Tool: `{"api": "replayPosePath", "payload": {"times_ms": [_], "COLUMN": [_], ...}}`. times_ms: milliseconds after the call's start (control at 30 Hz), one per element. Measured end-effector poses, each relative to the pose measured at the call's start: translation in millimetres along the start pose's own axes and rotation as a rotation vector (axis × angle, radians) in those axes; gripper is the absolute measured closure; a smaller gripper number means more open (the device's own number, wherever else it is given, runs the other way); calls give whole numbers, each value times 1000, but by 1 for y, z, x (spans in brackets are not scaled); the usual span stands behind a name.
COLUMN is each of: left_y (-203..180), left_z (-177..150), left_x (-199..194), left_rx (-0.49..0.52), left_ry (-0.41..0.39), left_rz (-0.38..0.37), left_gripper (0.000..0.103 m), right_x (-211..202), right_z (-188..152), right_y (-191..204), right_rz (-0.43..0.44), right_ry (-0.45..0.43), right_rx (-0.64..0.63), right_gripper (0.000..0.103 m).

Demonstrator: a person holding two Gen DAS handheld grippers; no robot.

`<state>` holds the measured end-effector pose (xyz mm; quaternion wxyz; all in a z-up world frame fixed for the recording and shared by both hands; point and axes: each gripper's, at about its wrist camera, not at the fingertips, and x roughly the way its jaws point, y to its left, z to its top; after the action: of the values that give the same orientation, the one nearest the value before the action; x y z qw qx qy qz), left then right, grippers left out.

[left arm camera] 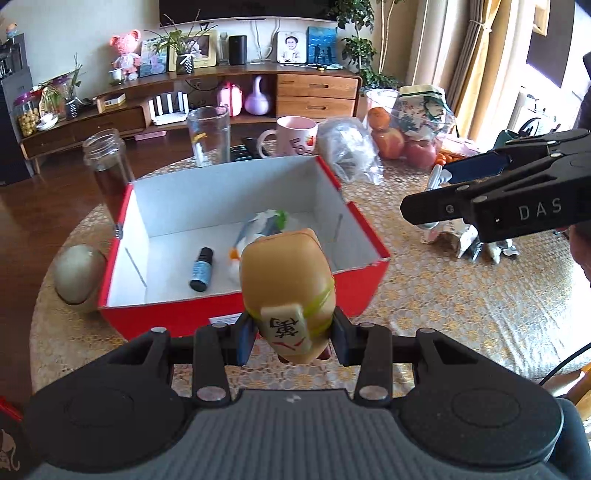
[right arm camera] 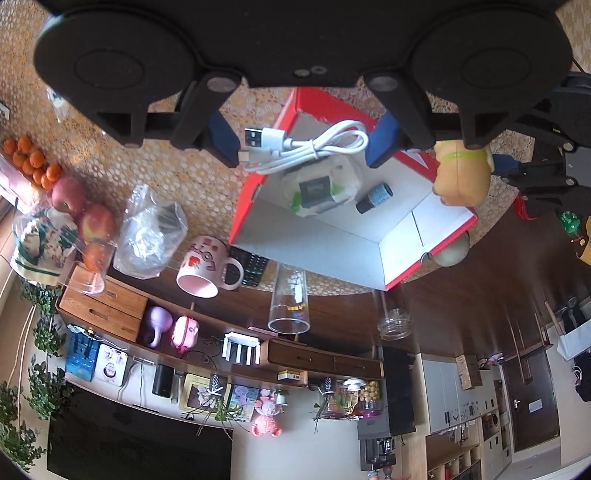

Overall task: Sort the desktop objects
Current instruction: 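Carry yellow toy with left tool into red box while right tool drops cable there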

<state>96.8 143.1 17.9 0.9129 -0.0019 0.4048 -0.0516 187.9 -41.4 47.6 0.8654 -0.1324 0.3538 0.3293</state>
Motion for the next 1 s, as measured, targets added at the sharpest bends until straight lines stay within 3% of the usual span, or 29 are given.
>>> {"api": "replayPosePath", "payload": {"times_ms": [400, 633, 1000], "left_y": [56, 76, 97], "left_z": [17, 32, 56], "left_x": [28, 51, 94], "left_rx": [1, 5, 4], "left_ry": [40, 65, 116], "left_rz": [39, 9, 89], "left_gripper": [63, 63, 63], "right_x": [50, 79, 130], "right_z": [25, 28, 26], "right_y": [20, 28, 44], "right_rz": [-14, -6, -1], "right_ry": [36, 70, 149], "right_rx": [-40, -62, -122], "right_gripper": [29, 29, 29]}}
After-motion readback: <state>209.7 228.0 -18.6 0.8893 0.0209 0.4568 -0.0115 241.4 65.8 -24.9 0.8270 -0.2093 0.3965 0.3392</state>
